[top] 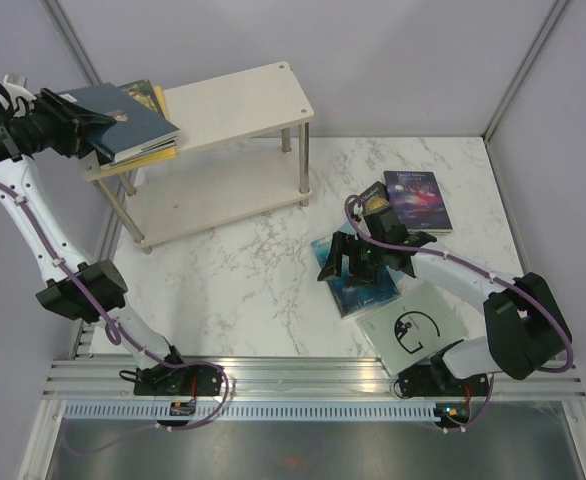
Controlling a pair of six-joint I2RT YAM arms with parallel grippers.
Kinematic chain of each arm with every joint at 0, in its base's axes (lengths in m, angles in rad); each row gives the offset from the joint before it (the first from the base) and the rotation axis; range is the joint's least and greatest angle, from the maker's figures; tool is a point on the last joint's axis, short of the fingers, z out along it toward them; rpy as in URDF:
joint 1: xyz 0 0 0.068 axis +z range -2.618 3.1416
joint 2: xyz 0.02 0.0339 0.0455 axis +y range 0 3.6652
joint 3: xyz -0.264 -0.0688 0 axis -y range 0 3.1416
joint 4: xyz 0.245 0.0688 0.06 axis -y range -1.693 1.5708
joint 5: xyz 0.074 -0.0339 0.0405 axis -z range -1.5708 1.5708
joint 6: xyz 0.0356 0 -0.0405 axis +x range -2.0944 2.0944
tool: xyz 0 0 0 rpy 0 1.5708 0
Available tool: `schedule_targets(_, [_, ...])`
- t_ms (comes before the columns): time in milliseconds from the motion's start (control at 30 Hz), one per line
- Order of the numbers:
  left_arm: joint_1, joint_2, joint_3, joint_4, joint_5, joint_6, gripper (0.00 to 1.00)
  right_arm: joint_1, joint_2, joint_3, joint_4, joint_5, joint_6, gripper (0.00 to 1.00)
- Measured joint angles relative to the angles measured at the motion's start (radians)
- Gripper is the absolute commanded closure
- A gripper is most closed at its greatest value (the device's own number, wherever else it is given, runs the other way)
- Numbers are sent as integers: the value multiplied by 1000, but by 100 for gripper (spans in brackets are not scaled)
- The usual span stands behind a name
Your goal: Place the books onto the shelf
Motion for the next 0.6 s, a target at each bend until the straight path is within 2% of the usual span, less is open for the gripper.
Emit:
schedule_targets(100, [-23, 16, 0, -21, -72, 28, 45, -1, 0, -3, 8, -1, 0, 7])
schedule_targets(367, [-45, 33, 12, -6, -128, 39, 42, -5, 2, -7, 14, -8, 0, 7])
schedule_targets(600, [-48, 25, 44, 7, -237, 59, 31, -11, 4, -7, 14, -17, -3, 7])
